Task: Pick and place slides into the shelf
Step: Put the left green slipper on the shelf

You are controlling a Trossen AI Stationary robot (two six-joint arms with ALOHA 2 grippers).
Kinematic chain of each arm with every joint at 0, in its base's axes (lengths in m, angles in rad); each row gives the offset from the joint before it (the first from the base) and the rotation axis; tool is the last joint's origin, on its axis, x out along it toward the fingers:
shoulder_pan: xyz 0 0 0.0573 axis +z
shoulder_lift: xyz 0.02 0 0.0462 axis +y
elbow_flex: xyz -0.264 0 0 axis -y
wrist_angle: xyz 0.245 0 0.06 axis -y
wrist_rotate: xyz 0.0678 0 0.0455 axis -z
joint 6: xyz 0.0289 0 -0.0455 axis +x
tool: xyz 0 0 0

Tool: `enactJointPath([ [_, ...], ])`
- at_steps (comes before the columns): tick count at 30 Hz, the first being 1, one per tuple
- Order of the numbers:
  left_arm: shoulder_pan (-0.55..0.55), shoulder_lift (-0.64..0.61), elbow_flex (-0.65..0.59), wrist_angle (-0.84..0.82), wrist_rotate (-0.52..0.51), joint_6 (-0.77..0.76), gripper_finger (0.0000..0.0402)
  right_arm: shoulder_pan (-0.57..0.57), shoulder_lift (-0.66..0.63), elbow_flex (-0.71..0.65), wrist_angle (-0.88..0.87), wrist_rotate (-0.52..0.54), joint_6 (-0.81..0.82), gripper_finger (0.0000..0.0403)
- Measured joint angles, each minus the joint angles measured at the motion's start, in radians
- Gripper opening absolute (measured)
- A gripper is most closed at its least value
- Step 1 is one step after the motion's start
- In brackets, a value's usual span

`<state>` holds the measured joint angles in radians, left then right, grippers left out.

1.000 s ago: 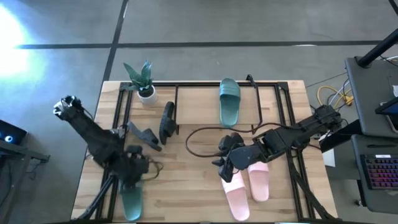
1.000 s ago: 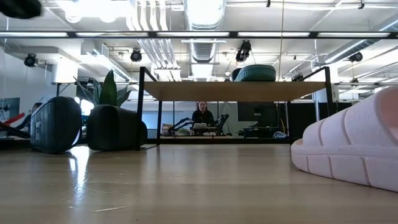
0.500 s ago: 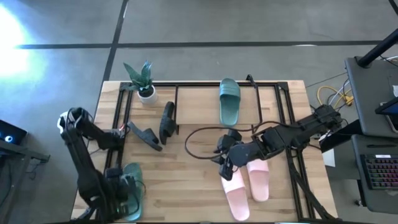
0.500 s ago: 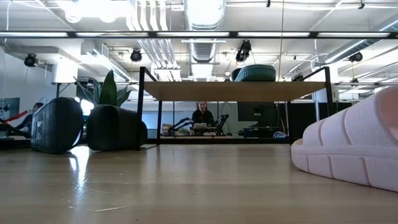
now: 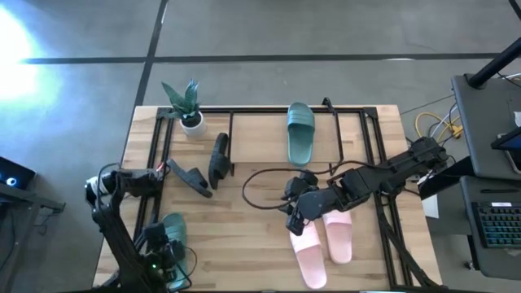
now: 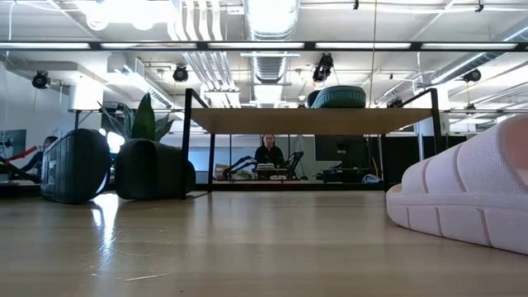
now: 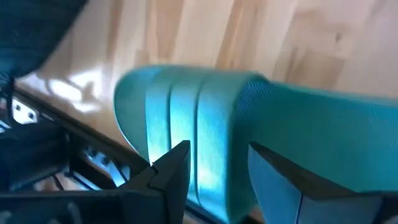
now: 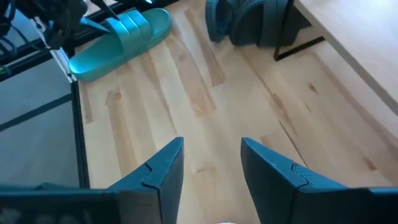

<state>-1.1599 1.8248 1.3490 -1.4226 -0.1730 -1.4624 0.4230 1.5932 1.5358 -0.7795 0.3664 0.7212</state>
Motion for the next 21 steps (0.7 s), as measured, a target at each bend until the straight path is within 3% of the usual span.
enactJointPath([
  [7,0.002,0.038,-0.046,-0.099,-0.013,-0.001,0.0128,0.0,0.0,-0.031,0.012,0.001,0.039,0.0148],
  [18,0.003,0.037,-0.167,-0.061,-0.032,0.0,0.0012,0.0,0.0,-0.068,0.057,0.001,0.095,0.0145],
  [21,0.008,0.022,-0.169,-0.057,-0.045,-0.001,0.0006,0.0,0.0,-0.068,0.067,0.002,0.098,0.0145],
])
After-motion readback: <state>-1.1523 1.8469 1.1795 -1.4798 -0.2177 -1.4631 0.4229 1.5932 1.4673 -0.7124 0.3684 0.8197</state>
